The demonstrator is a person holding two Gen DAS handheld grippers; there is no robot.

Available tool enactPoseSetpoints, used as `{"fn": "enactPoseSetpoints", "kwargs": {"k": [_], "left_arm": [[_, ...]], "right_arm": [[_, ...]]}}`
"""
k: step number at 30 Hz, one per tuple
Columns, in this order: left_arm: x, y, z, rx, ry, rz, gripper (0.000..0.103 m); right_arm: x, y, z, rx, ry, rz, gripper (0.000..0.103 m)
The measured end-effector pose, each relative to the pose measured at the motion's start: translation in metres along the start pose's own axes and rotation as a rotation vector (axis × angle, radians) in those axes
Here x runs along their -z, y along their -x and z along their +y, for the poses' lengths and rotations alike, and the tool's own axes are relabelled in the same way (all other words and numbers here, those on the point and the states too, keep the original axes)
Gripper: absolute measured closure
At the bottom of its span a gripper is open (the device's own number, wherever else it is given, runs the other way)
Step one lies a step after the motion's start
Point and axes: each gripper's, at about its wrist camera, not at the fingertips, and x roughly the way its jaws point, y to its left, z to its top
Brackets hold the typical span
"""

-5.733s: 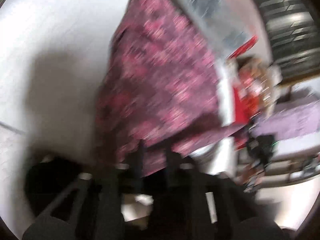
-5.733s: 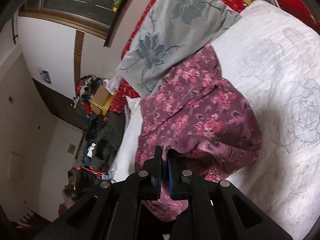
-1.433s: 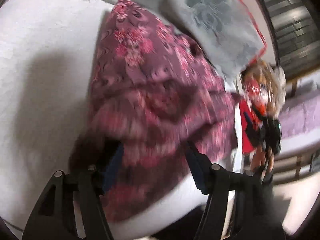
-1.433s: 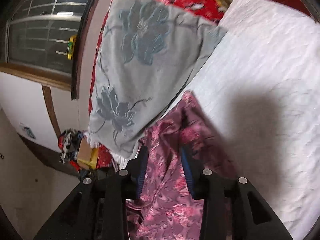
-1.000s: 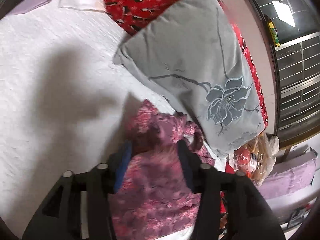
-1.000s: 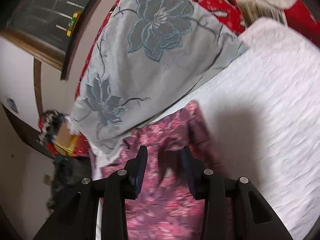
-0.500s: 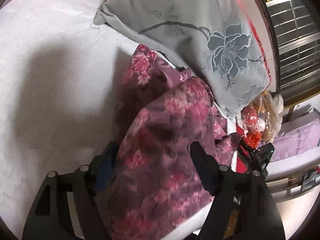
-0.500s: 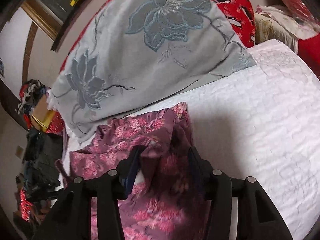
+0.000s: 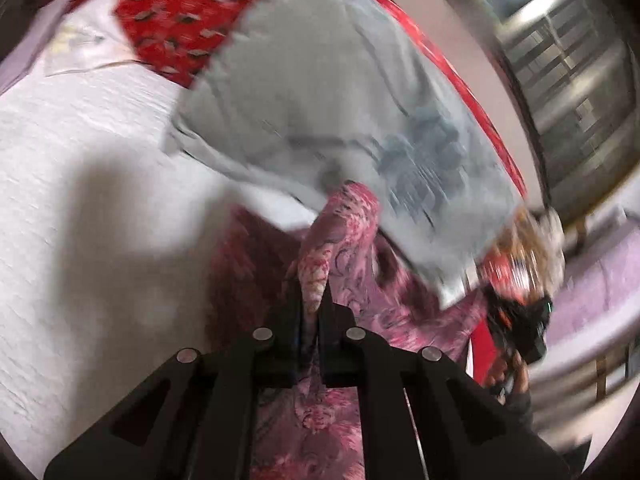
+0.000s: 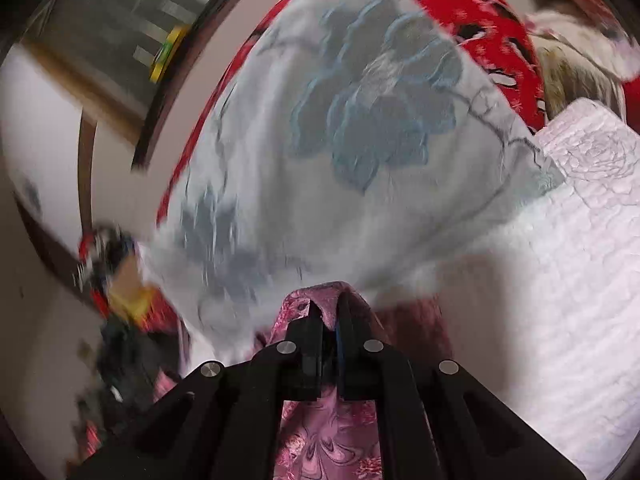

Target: Fold small clothes

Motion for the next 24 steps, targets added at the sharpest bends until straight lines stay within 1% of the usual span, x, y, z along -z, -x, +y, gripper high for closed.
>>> {"fn": "enactPoseSetpoints", "kwargs": {"k": [1, 2, 3, 4, 5, 6, 7, 8, 9, 10, 11, 12, 13, 14, 15, 16, 17, 18, 19, 21, 22, 23, 24], "left_arm": [[-0.006, -0.004, 0.008, -0.025, 0.039, -0.009, 0.099], [-0.013, -0.012, 0.022, -0.083, 0.095, -0.008, 0.099], [-0.016, -0.019, 0.032, -0.107, 0.129, 0.007, 0.099], [-0.018, -0.026, 0.044, -0.111, 0.17, 0.03, 0.099], [-0.018, -0.031, 0.058, -0.092, 0.212, 0.053, 0.099], [-0.017, -0.031, 0.063, -0.079, 0.227, 0.058, 0.099], [-0.015, -0.03, 0.069, -0.055, 0.232, 0.06, 0.098], [-0.014, -0.03, 0.072, -0.034, 0.231, 0.064, 0.098], [-0.011, -0.03, 0.074, -0.003, 0.233, 0.077, 0.094], [-0.01, -0.033, 0.074, 0.021, 0.236, 0.091, 0.079], [-0.008, -0.037, 0.074, 0.041, 0.235, 0.108, 0.067], [-0.005, -0.04, 0.072, 0.046, 0.235, 0.128, 0.048], [-0.003, -0.044, 0.068, 0.04, 0.229, 0.138, 0.044], [0.0, -0.046, 0.062, 0.034, 0.214, 0.146, 0.044], [0.002, -0.049, 0.054, 0.018, 0.184, 0.15, 0.045], [0.003, -0.049, 0.048, 0.004, 0.156, 0.141, 0.054], [0.002, -0.049, 0.04, 0.0, 0.117, 0.128, 0.063], [0.001, -0.05, 0.034, -0.009, 0.095, 0.122, 0.082], [-0.001, -0.051, 0.031, -0.029, 0.077, 0.116, 0.091], [-0.006, -0.056, 0.03, -0.085, 0.06, 0.092, 0.095], [-0.008, -0.06, 0.031, -0.124, 0.057, 0.085, 0.096], [-0.01, -0.064, 0.034, -0.157, 0.056, 0.084, 0.097], [-0.011, -0.07, 0.039, -0.225, 0.054, 0.091, 0.097]], "right_arm": [[-0.004, -0.007, -0.005, 0.037, -0.038, 0.006, 0.091], [-0.007, -0.016, -0.012, 0.068, -0.069, 0.037, 0.086], [-0.009, -0.021, -0.018, 0.11, -0.095, 0.068, 0.083], [-0.01, -0.02, -0.024, 0.118, -0.115, 0.069, 0.075], [-0.008, -0.016, -0.028, 0.096, -0.122, 0.059, 0.066], [-0.007, -0.012, -0.033, 0.072, -0.123, 0.05, 0.06], [-0.004, -0.007, -0.038, 0.067, -0.114, 0.043, 0.05], [-0.001, -0.006, -0.042, 0.073, -0.1, 0.047, 0.048], [0.002, -0.007, -0.046, 0.08, -0.089, 0.062, 0.048], [0.006, -0.013, -0.05, 0.096, -0.082, 0.091, 0.047], [0.009, -0.018, -0.053, 0.116, -0.081, 0.111, 0.047], [0.014, -0.027, -0.055, 0.135, -0.085, 0.139, 0.047], [0.019, -0.037, -0.056, 0.143, -0.081, 0.172, 0.047], [0.024, -0.044, -0.053, 0.17, -0.054, 0.192, 0.051], [0.029, -0.046, -0.045, 0.182, -0.008, 0.192, 0.059], [0.03, -0.047, -0.035, 0.174, 0.049, 0.18, 0.09], [0.031, -0.044, -0.025, 0.159, 0.094, 0.149, 0.095], [0.029, -0.038, -0.019, 0.141, 0.11, 0.109, 0.095], [0.026, -0.032, -0.016, 0.118, 0.109, 0.068, 0.095], [0.021, -0.023, -0.018, 0.114, 0.08, 0.003, 0.098], [0.018, -0.02, -0.027, 0.123, 0.043, -0.027, 0.098], [0.015, -0.024, -0.032, 0.141, 0.019, -0.026, 0.098], [0.016, -0.03, -0.041, 0.184, -0.001, 0.0, 0.098]]}}
